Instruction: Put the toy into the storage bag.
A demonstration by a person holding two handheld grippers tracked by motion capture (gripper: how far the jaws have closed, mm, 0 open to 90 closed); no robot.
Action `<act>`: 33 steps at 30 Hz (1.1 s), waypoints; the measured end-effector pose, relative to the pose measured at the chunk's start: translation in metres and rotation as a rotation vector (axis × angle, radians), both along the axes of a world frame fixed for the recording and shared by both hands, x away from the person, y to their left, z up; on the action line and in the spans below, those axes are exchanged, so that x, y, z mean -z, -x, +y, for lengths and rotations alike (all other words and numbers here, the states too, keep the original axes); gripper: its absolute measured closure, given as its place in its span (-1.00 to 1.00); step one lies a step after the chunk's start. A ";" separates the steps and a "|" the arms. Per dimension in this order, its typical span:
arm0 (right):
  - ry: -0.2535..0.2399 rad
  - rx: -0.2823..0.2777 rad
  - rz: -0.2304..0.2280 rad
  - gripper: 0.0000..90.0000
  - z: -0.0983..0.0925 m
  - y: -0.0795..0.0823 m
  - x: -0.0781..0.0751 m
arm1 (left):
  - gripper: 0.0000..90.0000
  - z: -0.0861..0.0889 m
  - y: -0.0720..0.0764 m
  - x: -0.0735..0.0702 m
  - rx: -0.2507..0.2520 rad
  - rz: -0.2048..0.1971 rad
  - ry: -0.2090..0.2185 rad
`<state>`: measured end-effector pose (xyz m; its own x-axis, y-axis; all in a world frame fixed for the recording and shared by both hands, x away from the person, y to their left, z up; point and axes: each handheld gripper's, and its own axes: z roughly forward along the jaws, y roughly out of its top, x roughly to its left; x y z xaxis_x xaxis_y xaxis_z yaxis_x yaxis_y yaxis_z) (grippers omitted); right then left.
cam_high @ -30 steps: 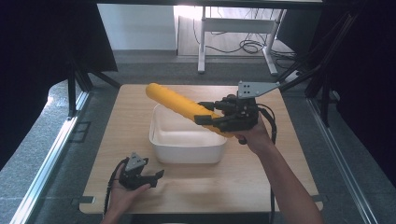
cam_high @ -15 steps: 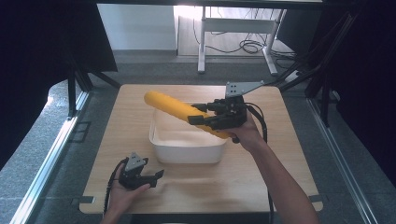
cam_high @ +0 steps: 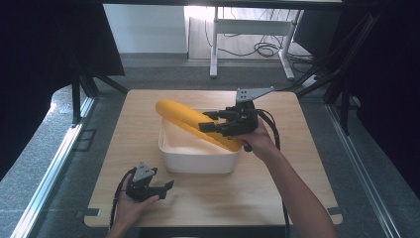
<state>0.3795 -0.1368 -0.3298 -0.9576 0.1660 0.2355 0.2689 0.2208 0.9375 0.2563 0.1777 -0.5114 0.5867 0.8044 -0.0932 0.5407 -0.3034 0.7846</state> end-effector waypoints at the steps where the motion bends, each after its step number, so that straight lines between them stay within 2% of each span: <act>1: -0.002 0.004 0.000 0.11 -0.001 0.000 0.001 | -0.54 0.000 0.000 0.000 0.000 0.000 0.000; 4: -0.008 0.003 0.004 0.11 -0.003 -0.001 0.003 | -0.54 -0.001 0.000 0.000 0.001 -0.001 0.002; 8: 0.007 -0.002 -0.008 0.10 -0.003 -0.001 0.004 | -0.54 -0.001 0.000 0.000 0.000 -0.003 0.001; 18: 0.013 0.025 -0.023 0.07 -0.007 -0.001 0.004 | -0.54 0.000 0.000 0.000 -0.001 -0.001 0.002; 33: 0.074 0.116 -0.105 -0.19 -0.014 0.003 0.005 | -0.54 -0.001 0.000 0.001 0.001 0.000 0.000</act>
<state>0.3762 -0.1507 -0.3346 -0.9497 0.2899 0.1187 0.1983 0.2631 0.9442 0.2560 0.1765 -0.5119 0.5871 0.8041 -0.0932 0.5407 -0.3039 0.7844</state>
